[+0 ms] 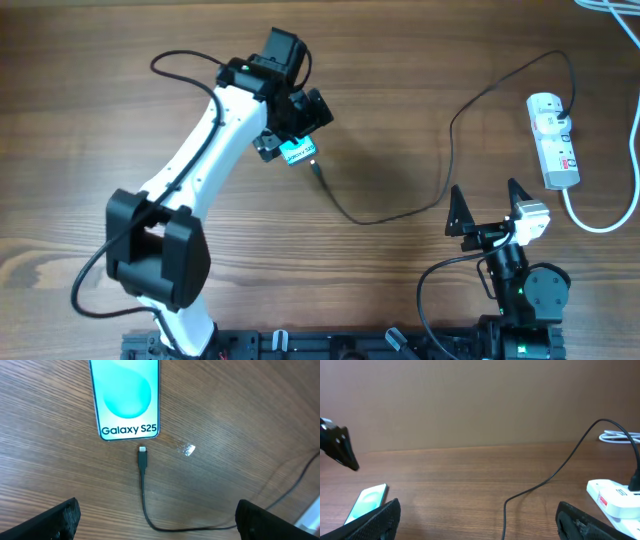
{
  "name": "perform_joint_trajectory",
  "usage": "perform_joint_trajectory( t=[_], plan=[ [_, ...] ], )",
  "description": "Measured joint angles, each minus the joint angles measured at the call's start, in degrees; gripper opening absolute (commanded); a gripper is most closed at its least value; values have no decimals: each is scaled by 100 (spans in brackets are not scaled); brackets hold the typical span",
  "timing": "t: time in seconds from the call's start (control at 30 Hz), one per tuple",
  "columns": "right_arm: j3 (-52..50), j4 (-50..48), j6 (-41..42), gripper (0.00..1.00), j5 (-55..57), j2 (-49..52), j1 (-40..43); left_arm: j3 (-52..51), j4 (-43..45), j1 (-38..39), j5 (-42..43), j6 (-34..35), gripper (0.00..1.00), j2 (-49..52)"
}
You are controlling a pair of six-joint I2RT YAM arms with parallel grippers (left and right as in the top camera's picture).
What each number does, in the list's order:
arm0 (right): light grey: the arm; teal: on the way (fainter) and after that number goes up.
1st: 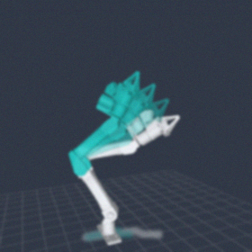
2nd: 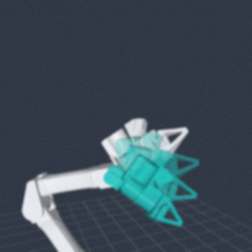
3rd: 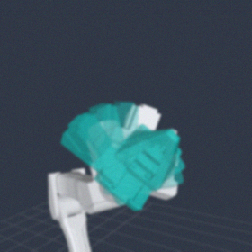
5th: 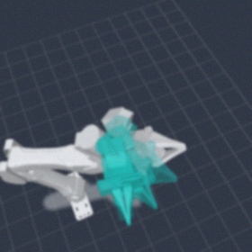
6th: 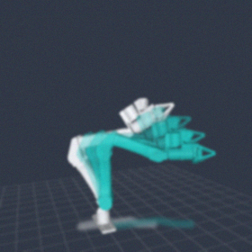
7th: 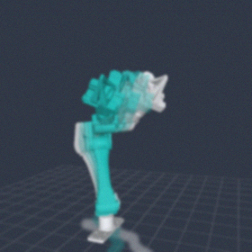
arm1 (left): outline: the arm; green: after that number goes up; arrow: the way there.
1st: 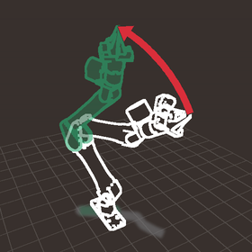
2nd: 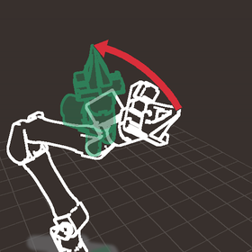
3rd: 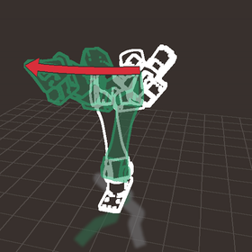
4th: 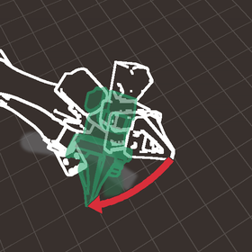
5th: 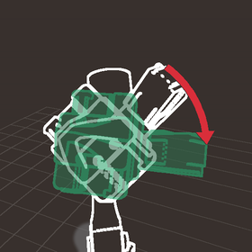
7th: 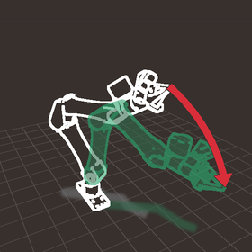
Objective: Plug charger to phone and switch on socket
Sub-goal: 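Move the left gripper over the Galaxy S25 phone, then lower the left gripper and grasp the phone's bottom edge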
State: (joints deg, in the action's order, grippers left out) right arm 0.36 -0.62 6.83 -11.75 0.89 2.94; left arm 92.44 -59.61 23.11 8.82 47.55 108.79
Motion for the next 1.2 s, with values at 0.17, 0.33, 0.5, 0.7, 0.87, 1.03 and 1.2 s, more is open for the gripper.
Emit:
perform_joint_trajectory(
  t=[0.17, 0.33, 0.5, 0.7, 0.87, 1.03, 1.2],
  plan=[
    [0, 0, 0, 100, 0, 0, 0, 0, 151, 55, -24, 39, 100, 391],
    [0, -2, 0, 100, 0, 0, 0, 0, 420, 55, -46, 61, 100, 721],
    [0, 0, 0, 100, 0, 0, 0, 0, 553, 57, -350, 262, 100, 968],
    [0, -2, 0, 100, 0, 0, 0, 0, 601, 57, -1226, 474, 100, 1231],
    [0, -2, 0, 100, 0, 0, 0, 0, 861, 57, -1572, 529, 100, 1453],
    [0, -2, 0, 100, 0, 0, 0, 0, 1200, 57, -1788, 538, 100, 1552],
    [0, 0, 0, 100, 0, 0, 0, 0, 1305, 57, -2070, 535, 100, 1552]
  ],
)
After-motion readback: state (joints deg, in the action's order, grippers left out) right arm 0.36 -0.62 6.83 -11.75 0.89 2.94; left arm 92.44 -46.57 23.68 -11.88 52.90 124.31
